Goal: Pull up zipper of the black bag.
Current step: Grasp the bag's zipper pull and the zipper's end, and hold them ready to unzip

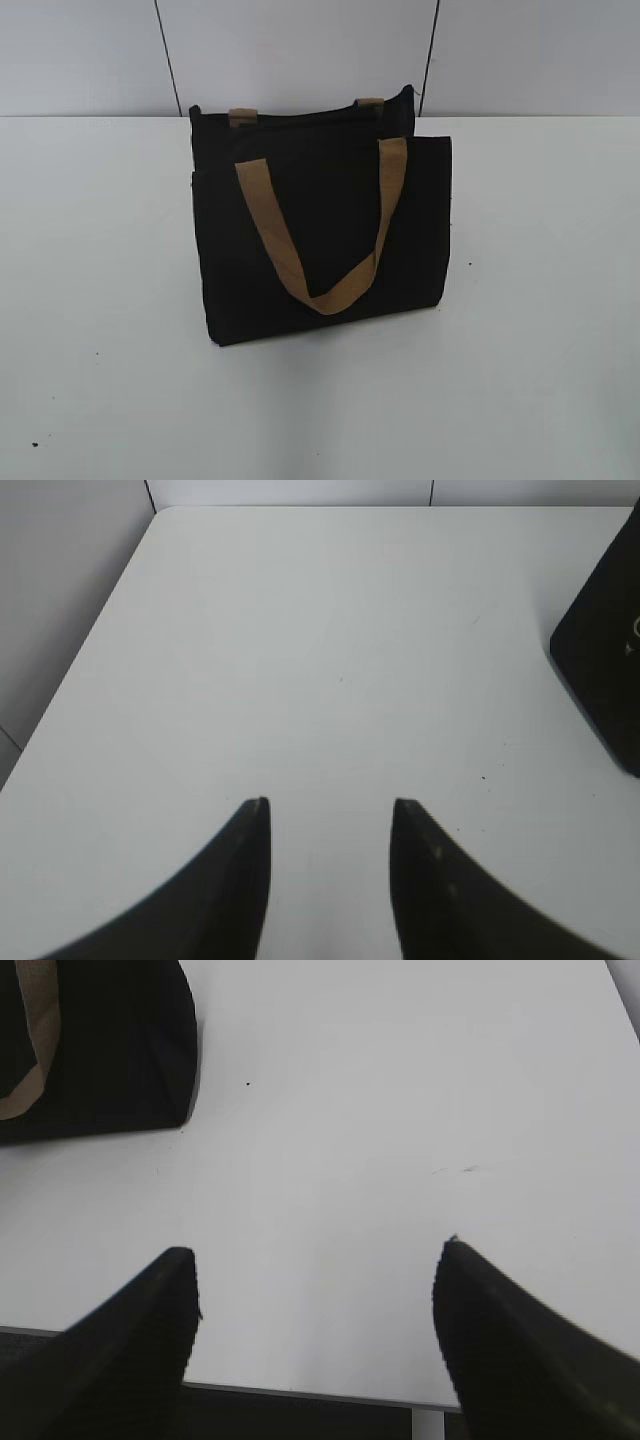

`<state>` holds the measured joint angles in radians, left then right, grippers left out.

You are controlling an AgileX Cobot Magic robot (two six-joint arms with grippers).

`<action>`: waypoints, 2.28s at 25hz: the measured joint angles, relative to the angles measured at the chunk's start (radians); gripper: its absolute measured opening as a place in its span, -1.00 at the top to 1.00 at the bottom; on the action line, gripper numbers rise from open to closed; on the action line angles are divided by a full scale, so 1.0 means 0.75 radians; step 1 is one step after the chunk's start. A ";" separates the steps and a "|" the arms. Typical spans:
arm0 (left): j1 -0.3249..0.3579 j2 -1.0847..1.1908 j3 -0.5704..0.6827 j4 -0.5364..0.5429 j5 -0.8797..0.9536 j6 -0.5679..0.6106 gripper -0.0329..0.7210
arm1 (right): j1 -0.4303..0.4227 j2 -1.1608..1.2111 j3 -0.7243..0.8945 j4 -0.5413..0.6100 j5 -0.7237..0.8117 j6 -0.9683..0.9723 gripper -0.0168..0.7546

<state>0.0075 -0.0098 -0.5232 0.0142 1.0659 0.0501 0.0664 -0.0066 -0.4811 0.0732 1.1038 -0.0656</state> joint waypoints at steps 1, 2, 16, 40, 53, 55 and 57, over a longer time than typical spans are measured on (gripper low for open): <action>0.000 0.000 0.000 0.000 0.000 0.000 0.09 | 0.000 0.000 0.000 0.000 0.000 0.000 -0.49; 0.000 0.000 0.000 0.000 0.000 0.000 0.09 | 0.000 0.000 0.000 0.000 0.000 0.000 -0.49; 0.000 0.275 -0.150 0.004 -0.234 0.000 0.09 | 0.000 0.000 0.000 0.000 0.000 0.000 -0.49; -0.263 1.502 0.222 -0.093 -2.249 0.000 0.09 | 0.000 0.000 0.000 0.000 0.000 0.000 -0.49; -0.315 2.227 0.221 0.543 -2.732 -0.317 0.05 | 0.000 0.000 0.000 0.000 0.000 0.000 -0.49; -0.315 2.287 0.214 0.642 -2.732 -0.336 0.03 | 0.000 0.000 0.000 0.000 0.000 0.000 -0.49; -0.315 2.329 0.193 0.732 -2.717 -0.342 0.02 | 0.000 0.000 0.000 0.000 0.000 0.000 -0.49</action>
<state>-0.2289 1.7371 -0.3786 0.5629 -0.9718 -0.2067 0.0664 -0.0066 -0.4811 0.0732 1.1038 -0.0656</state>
